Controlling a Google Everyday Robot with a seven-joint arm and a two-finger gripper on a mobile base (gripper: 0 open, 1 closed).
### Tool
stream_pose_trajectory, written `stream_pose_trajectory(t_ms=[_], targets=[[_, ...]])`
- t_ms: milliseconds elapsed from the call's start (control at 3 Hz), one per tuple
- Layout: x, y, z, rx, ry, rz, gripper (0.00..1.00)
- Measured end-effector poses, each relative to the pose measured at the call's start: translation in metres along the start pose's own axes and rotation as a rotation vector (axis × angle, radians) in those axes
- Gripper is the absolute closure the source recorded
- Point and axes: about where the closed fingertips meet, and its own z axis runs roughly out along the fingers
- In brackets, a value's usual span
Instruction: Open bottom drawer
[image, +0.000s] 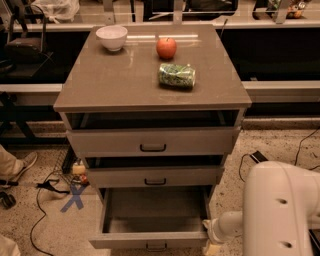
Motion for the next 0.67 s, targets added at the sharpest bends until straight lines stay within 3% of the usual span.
stream_pose_trajectory(t_ms=[667], targets=[[-0.010, -0.027, -0.105, 0.138, -0.069, -0.011, 0.00]])
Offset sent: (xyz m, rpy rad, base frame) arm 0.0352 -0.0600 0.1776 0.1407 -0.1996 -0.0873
